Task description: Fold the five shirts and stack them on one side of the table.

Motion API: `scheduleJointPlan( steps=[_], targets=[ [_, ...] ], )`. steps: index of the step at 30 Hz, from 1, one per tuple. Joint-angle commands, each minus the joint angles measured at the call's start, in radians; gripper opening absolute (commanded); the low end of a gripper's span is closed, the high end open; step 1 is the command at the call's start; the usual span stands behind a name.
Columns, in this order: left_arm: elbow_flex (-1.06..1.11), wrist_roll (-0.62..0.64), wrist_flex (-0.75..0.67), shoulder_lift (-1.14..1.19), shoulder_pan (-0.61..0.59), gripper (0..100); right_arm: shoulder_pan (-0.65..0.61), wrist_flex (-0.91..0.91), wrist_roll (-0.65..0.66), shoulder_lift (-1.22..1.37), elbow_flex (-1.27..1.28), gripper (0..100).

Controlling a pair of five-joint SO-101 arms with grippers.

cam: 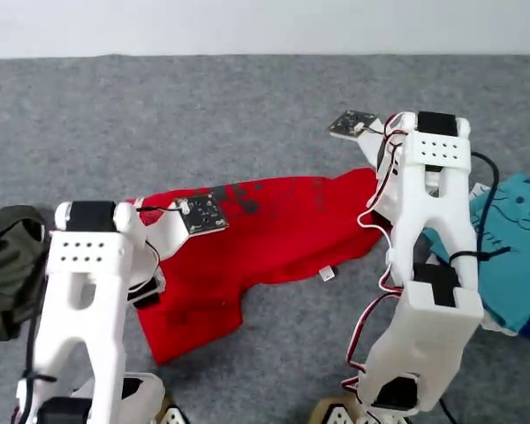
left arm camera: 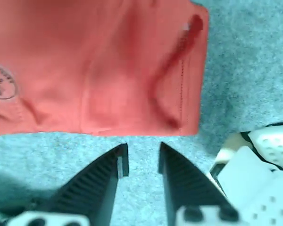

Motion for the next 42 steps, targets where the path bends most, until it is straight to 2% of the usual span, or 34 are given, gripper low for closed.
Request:
scheduleJointPlan(
  steps=[1, 3, 8, 11, 15, 18, 21, 24, 30, 35, 42],
  targets=[
    [-0.004, -0.008, 0.031, -0.074, -0.003, 16, 0.001, 0.008, 0.005, -0.096, -0.009, 18.7],
    [-0.005, -0.006, 0.031, -0.106, -0.023, 17, -0.002, 0.008, 0.003, -0.127, -0.009, 22.6],
    [-0.096, 0.008, -0.005, -0.114, -0.126, 18, -0.018, -0.027, 0.003, -0.179, -0.009, 22.8],
    [-0.153, 0.178, -0.123, -0.063, -0.176, 18, -0.027, -0.131, -0.020, -0.171, -0.009, 22.7],
    [-0.166, 0.427, -0.321, 0.049, -0.173, 11, -0.058, -0.357, -0.259, -0.101, -0.009, 22.6],
    [-0.166, 0.532, -0.422, 0.152, -0.121, 2, -0.096, -0.460, -0.404, -0.030, -0.009, 22.5],
    [-0.166, 0.597, -0.465, 0.264, -0.055, 1, -0.134, -0.495, -0.471, 0.024, -0.009, 21.4],
    [-0.179, 0.623, -0.497, 0.373, -0.012, 1, -0.154, -0.538, -0.485, 0.074, -0.011, 14.5],
    [-0.309, 0.623, -0.470, 0.618, -0.028, 1, -0.148, -0.651, -0.480, 0.193, -0.011, 4.4],
    [-0.449, 0.620, -0.388, 0.796, -0.089, 1, -0.097, -0.690, -0.479, 0.285, -0.038, 3.2],
    [-0.530, 0.617, -0.356, 0.893, -0.163, 1, -0.007, -0.662, -0.479, 0.475, -0.295, 3.2]
  ],
)
